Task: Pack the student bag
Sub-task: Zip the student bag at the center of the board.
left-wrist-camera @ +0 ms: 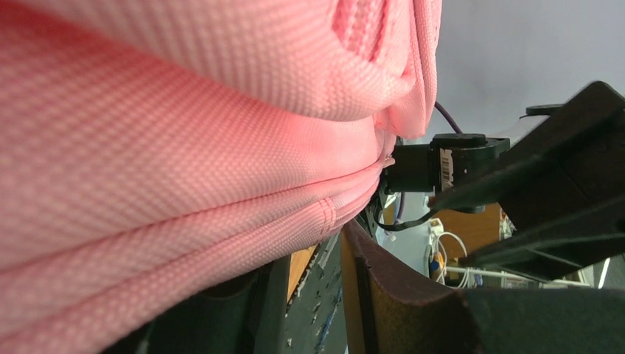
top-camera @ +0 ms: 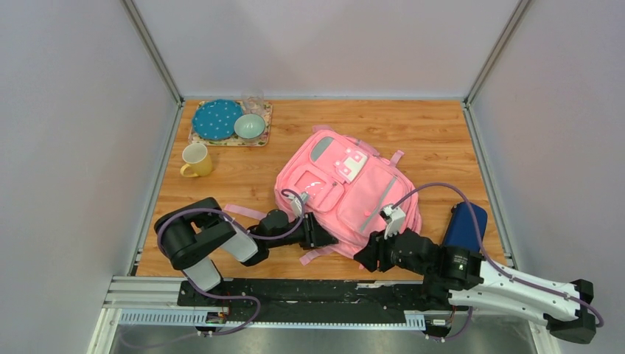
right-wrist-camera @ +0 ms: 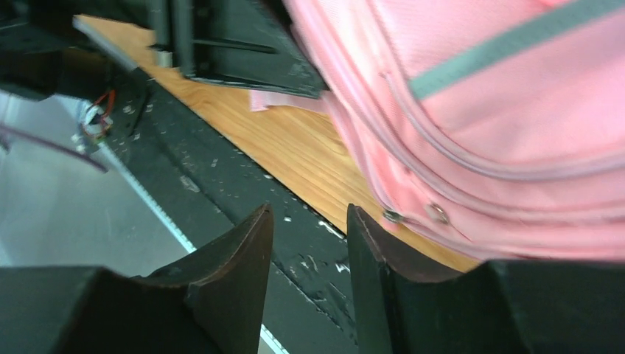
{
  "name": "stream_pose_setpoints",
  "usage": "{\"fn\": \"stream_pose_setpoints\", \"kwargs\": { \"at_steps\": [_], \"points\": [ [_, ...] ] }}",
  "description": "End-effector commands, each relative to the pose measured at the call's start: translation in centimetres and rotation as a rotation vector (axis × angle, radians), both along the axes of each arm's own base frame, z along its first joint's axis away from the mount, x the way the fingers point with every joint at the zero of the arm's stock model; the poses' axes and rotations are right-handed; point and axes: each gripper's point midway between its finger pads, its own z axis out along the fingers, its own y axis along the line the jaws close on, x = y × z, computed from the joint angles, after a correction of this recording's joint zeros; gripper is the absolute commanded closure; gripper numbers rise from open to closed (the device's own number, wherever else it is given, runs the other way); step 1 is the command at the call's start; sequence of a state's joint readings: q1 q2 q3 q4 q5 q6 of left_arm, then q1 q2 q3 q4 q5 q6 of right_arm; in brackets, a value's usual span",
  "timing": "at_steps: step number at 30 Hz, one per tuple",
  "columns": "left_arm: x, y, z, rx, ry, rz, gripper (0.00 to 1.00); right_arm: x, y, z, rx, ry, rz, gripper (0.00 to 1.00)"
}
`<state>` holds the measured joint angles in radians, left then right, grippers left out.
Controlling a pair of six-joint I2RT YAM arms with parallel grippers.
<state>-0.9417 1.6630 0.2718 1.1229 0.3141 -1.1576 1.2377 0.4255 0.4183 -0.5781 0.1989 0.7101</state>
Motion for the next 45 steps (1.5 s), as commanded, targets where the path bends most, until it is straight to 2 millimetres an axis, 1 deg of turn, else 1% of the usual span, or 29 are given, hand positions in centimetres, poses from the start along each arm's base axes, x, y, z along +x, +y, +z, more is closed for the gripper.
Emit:
{"fn": "stream_pose_setpoints", "kwargs": {
  "at_steps": [1, 2, 3, 6, 7, 14, 19, 20, 23, 25, 27, 28, 30, 34, 35, 37, 38, 39, 41, 43, 45],
  "points": [
    [-0.8, 1.0, -0.7, 0.046, 0.009, -0.015, 0.62, 0.8, -2.2, -1.8, -0.097, 0.12, -0.201, 0.54],
    [-0.9, 1.2, -0.8, 0.055, 0.007, -0.014, 0.62, 0.7, -2.1, -2.1, -0.083, 0.163, -0.241, 0.53],
    [-0.9, 1.3, -0.9, 0.063, -0.002, -0.014, 0.62, 0.4, -2.1, -2.9, -0.089, 0.182, -0.24, 0.53],
    [-1.0, 1.7, -1.2, 0.091, -0.013, -0.015, 0.62, 0.0, -1.8, -3.8, -0.06, 0.226, -0.279, 0.5],
    [-1.0, 1.9, -1.4, 0.105, -0.011, -0.013, 0.62, 0.1, -2.1, -4.6, -0.067, 0.23, -0.298, 0.49],
    [-1.4, 2.3, -2.1, 0.137, 0.004, -0.019, 0.62, 0.7, -1.7, -5.7, -0.031, 0.242, -0.353, 0.45],
    [-1.4, 2.3, -2.4, 0.139, 0.02, -0.016, 0.62, 1.0, -1.3, -7.1, -0.05, 0.241, -0.374, 0.45],
    [-1.4, 2.3, -2.4, 0.139, 0.021, -0.015, 0.62, 1.3, -0.6, -6.8, -0.023, 0.235, -0.369, 0.45],
    [-1.4, 2.3, -2.4, 0.139, 0.025, -0.016, 0.62, 1.4, -0.2, -7.4, -0.025, 0.231, -0.366, 0.46],
    [-1.5, 2.3, -2.5, 0.141, 0.027, -0.017, 0.62, 1.4, -0.4, -8.4, -0.045, 0.237, -0.377, 0.47],
    [-1.5, 2.3, -2.5, 0.141, 0.028, -0.015, 0.62, 1.5, -0.1, -8.6, -0.025, 0.235, -0.382, 0.5],
    [-1.4, 2.3, -2.5, 0.141, 0.03, -0.013, 0.63, 1.7, -0.4, -9.3, -0.031, 0.229, -0.396, 0.5],
    [-1.5, 2.3, -2.5, 0.138, 0.033, -0.013, 0.63, 1.9, -0.2, -9.2, -0.008, 0.211, -0.396, 0.54],
    [-1.6, 2.3, -2.5, 0.136, 0.038, -0.018, 0.63, 3.0, -0.9, -9.1, -0.007, 0.144, -0.434, 0.6],
    [-1.6, 2.3, -2.5, 0.135, 0.04, -0.016, 0.63, 3.1, -1.0, -9.0, -0.005, 0.135, -0.434, 0.65],
    [-1.6, 2.3, -2.5, 0.134, 0.04, -0.015, 0.63, 3.2, -0.9, -8.6, 0.01, 0.12, -0.422, 0.71],
    [-1.5, 2.3, -2.5, 0.133, 0.042, -0.015, 0.63, 3.2, -1.0, -8.7, 0.012, 0.118, -0.421, 0.79],
    [-1.6, 2.3, -2.6, 0.134, 0.045, -0.016, 0.63, 3.1, -1.0, -8.5, 0.025, 0.12, -0.416, 0.82],
    [-1.6, 2.2, -2.6, 0.132, 0.044, -0.017, 0.63, 2.8, -1.2, -8.7, 0.017, 0.127, -0.406, 0.88],
    [-1.6, 2.3, -2.6, 0.132, 0.045, -0.014, 0.63, 2.5, -1.4, -8.7, 0.021, 0.137, -0.399, 0.92],
    [-1.5, 2.3, -2.6, 0.132, 0.043, -0.011, 0.63, 2.4, -2.0, -9.1, -0.003, 0.144, -0.407, 0.98]
  ]
}}
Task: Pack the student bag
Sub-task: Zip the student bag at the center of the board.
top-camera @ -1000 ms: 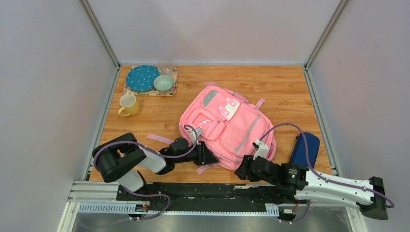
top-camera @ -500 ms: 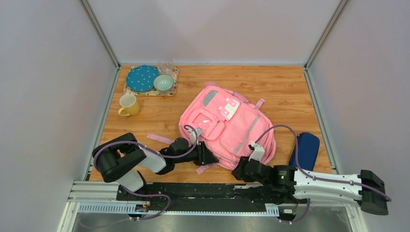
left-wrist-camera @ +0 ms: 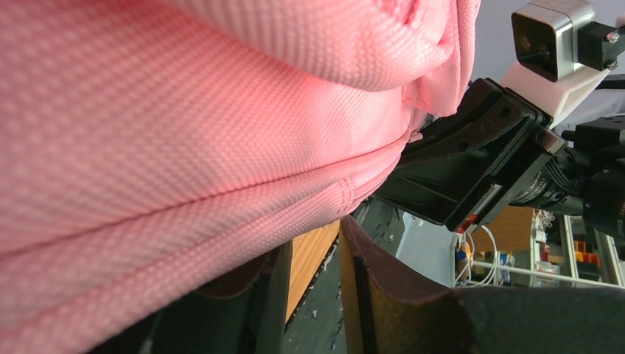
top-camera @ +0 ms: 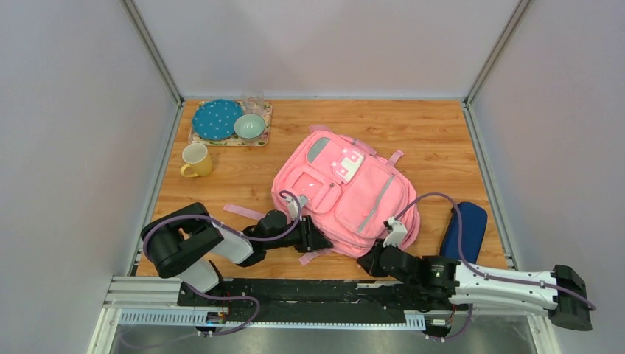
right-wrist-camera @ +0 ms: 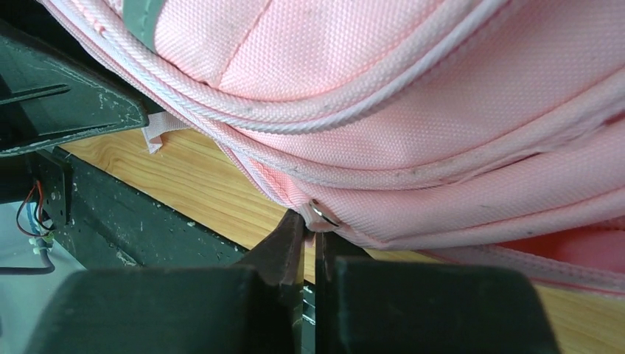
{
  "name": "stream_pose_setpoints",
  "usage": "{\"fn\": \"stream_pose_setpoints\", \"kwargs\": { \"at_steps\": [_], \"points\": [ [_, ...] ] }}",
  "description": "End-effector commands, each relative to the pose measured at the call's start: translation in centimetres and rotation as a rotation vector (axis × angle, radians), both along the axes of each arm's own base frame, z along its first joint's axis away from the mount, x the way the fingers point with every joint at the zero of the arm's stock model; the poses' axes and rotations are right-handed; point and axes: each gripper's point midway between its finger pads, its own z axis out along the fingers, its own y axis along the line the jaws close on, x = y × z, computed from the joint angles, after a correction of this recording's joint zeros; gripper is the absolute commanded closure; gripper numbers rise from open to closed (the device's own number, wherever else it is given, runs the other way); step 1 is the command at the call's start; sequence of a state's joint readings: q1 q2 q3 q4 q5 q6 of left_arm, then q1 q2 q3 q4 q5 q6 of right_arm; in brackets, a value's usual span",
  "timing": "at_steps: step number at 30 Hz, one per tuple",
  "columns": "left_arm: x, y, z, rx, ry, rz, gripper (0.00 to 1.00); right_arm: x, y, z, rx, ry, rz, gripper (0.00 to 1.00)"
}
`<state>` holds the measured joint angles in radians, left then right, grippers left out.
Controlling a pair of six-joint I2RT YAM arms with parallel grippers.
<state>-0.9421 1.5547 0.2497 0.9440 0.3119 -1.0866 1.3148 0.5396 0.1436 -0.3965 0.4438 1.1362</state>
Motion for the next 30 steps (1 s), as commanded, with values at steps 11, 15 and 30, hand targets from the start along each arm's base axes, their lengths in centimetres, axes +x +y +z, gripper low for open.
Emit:
{"fn": "stream_pose_setpoints", "kwargs": {
  "at_steps": [11, 15, 30],
  "points": [
    [-2.0, 1.2, -0.7, 0.046, 0.099, -0.02, 0.34, 0.7, -0.7, 3.0, -0.108, -0.05, 0.018, 1.0],
    [-2.4, 2.7, -2.1, 0.156, 0.128, 0.047, 0.24, 0.6, 0.4, 3.1, -0.105, -0.05, 0.046, 1.0],
    [-0.1, 1.4, -2.7, 0.133, 0.163, 0.305, 0.21, -0.5, 2.0, 5.3, -0.059, -0.068, 0.115, 1.0]
  ]
}}
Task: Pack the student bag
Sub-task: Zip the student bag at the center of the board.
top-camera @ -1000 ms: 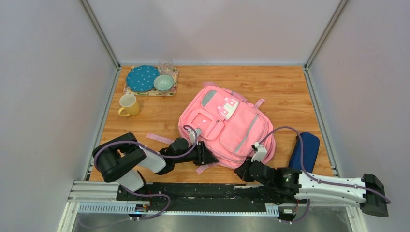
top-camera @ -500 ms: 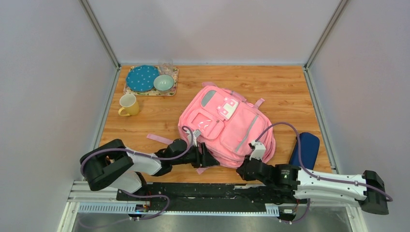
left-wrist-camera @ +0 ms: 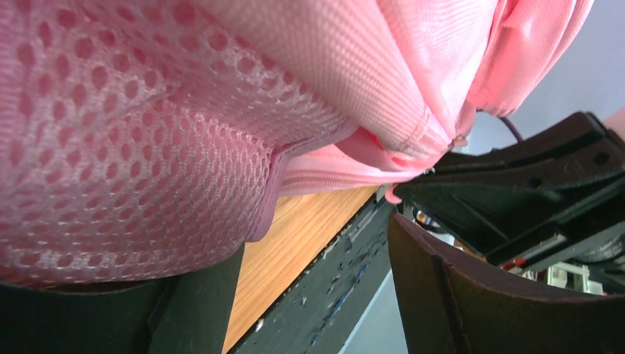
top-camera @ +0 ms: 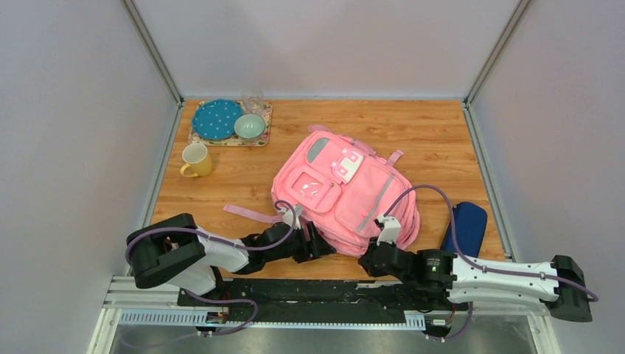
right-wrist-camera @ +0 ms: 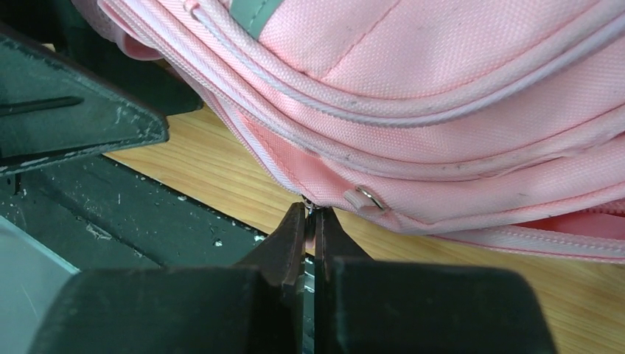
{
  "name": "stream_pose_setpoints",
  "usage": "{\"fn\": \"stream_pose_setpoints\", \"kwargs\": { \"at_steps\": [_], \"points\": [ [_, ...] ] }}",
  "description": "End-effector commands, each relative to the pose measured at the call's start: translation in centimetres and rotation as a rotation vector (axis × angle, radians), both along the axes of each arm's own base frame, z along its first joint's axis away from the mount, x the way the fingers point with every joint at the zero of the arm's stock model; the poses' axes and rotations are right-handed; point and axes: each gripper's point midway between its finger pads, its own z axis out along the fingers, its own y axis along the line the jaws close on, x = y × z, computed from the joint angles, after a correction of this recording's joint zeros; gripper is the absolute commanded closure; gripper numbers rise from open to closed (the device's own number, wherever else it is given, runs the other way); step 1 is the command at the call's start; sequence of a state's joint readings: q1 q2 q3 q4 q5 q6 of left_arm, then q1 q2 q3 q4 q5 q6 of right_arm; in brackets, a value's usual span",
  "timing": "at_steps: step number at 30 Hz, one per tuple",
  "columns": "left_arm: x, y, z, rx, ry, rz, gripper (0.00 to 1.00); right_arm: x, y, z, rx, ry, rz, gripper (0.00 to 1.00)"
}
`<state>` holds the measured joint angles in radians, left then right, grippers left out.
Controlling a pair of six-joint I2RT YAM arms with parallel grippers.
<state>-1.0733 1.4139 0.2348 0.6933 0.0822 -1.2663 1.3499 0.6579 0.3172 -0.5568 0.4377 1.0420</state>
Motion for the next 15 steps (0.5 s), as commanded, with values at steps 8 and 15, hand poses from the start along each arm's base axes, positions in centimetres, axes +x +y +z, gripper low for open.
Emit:
{"fn": "stream_pose_setpoints", "kwargs": {
  "at_steps": [8, 15],
  "points": [
    [3.2, -1.0, -1.5, 0.077, 0.006, 0.197, 0.28, -0.4, 1.5, 2.9, 0.071, -0.044, 0.003, 1.0],
    [2.7, -1.5, -3.0, 0.113, 0.037, 0.159, 0.79, -1.1, 1.0, 2.7, 0.074, -0.052, 0.057, 1.0]
  ]
}}
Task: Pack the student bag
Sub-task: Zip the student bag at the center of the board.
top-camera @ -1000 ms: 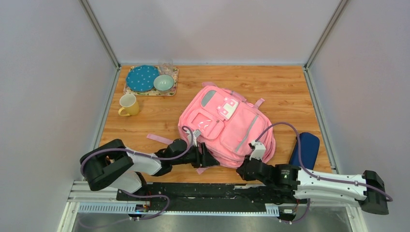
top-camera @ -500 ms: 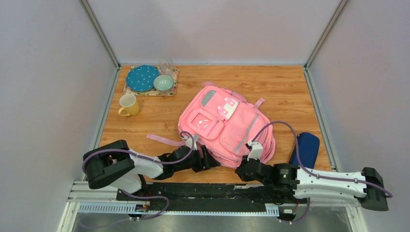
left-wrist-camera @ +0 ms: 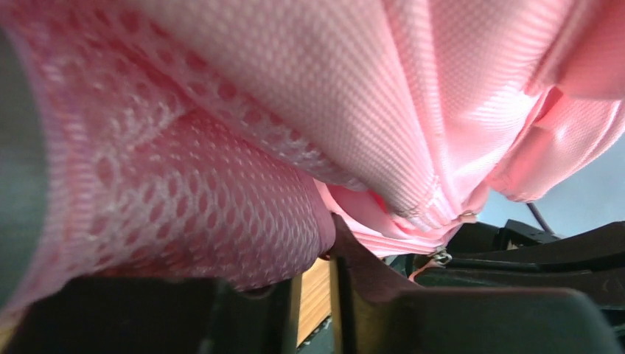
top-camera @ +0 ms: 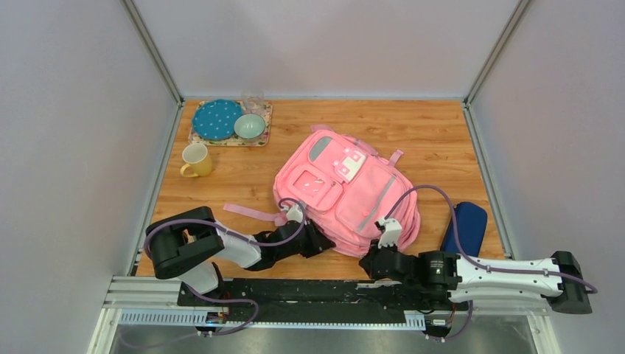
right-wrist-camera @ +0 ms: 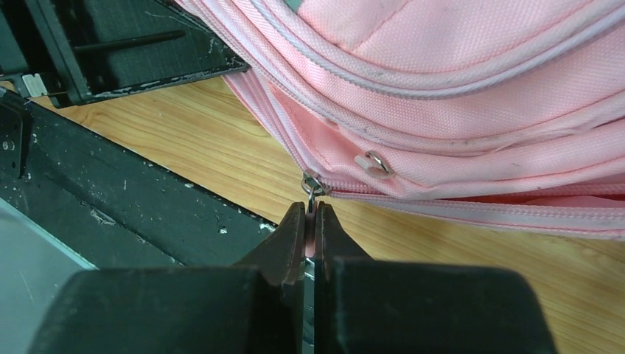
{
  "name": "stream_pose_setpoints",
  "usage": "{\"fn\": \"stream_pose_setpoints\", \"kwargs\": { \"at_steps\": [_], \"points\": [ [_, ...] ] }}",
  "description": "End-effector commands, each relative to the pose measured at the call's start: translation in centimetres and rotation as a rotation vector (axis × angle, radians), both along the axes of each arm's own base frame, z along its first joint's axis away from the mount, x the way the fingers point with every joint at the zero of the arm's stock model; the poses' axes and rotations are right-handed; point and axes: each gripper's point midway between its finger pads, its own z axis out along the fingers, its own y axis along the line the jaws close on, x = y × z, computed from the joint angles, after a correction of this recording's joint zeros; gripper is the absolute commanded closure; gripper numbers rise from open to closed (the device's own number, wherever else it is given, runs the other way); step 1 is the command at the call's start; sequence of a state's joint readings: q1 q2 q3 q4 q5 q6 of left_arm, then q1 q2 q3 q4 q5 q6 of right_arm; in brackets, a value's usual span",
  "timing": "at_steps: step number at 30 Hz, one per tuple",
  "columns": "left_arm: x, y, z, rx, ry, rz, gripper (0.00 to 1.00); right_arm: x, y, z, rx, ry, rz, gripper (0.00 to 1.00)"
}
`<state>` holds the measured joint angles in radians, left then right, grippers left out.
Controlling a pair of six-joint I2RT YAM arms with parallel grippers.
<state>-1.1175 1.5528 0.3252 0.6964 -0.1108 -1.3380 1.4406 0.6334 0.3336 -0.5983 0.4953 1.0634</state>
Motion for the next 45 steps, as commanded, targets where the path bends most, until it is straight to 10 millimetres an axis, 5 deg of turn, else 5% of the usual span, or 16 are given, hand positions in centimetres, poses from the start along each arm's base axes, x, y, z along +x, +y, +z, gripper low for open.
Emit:
{"fn": "stream_pose_setpoints", "kwargs": {
  "at_steps": [1, 3, 11, 24, 26, 27, 30, 37, 39, 45],
  "points": [
    [-0.1, 0.1, -1.8, 0.07, 0.041, -0.01, 0.85, -0.2, 0.6, 1.8, 0.062, -0.021, 0.021, 1.0],
    [0.1, 0.7, -2.3, 0.117, 0.032, -0.01, 1.0, -0.2, 0.3, 2.0, 0.056, -0.026, 0.025, 1.0],
    [1.7, 7.5, -4.0, 0.351, -0.042, 0.027, 1.0, 1.2, -4.2, 1.4, 0.011, -0.021, -0.165, 1.0],
    [2.2, 14.4, -2.9, 0.473, -0.119, -0.087, 1.0, 1.5, -3.9, 2.3, -0.007, -0.038, -0.173, 1.0],
    [2.0, 15.4, -2.9, 0.492, -0.113, -0.101, 0.86, 1.4, -2.7, 2.6, 0.01, -0.043, -0.135, 1.0],
    [2.1, 15.2, -1.9, 0.471, -0.142, -0.108, 0.54, 1.3, -2.2, 2.6, 0.022, -0.045, -0.122, 1.0],
    [1.5, 14.8, -0.4, 0.427, -0.179, -0.146, 0.2, 1.1, -0.2, 2.9, 0.077, -0.038, -0.084, 1.0],
    [0.7, 13.5, 4.8, 0.378, -0.417, -0.221, 0.19, 1.2, 1.2, 3.2, 0.093, -0.043, -0.078, 1.0],
    [-0.4, 11.7, 7.0, 0.37, -0.562, -0.325, 0.19, 1.3, 1.3, 3.5, 0.098, -0.048, -0.08, 1.0],
    [-1.6, 7.5, 9.2, 0.56, -0.851, -0.568, 0.18, 1.7, 0.4, 3.8, 0.137, -0.06, -0.115, 1.0]
  ]
}}
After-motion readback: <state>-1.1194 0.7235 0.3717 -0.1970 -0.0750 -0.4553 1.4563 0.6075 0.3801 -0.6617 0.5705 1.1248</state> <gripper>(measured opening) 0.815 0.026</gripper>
